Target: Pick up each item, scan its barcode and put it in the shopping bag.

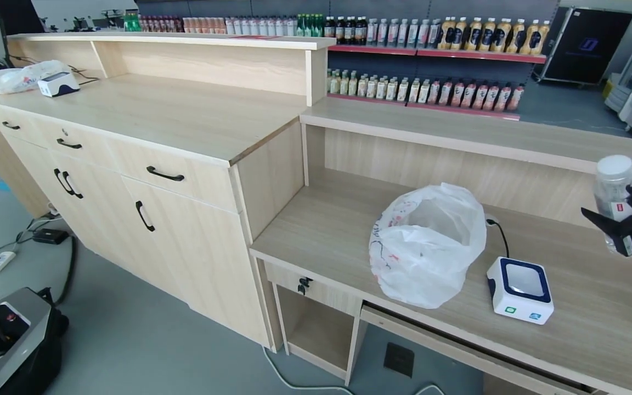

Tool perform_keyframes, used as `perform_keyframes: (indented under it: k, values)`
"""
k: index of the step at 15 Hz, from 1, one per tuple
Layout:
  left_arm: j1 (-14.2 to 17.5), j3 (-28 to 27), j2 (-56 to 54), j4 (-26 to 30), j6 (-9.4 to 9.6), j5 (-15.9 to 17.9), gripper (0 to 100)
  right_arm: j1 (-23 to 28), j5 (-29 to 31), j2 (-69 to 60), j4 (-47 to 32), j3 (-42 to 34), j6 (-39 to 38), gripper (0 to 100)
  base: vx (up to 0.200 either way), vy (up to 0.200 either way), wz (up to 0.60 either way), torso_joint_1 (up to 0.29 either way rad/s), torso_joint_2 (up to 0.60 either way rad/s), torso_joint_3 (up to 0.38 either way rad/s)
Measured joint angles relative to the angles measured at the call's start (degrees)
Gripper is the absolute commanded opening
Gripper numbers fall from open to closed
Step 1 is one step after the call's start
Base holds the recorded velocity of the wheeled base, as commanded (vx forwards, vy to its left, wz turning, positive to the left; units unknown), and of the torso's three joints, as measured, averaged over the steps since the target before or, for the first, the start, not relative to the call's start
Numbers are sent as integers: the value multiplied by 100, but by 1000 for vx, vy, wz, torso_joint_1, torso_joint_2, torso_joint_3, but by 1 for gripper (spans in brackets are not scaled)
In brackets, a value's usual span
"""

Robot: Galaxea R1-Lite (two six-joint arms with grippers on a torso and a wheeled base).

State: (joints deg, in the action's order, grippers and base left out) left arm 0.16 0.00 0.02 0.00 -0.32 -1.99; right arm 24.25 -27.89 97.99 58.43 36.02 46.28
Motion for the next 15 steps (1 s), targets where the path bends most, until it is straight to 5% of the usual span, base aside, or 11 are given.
perform_keyframes:
  k: [15]
  values:
    - [0,0,0,0,-1,-1,100,-124,-2376,2172,180,1445,1057,0,0,0,0,0,0,0]
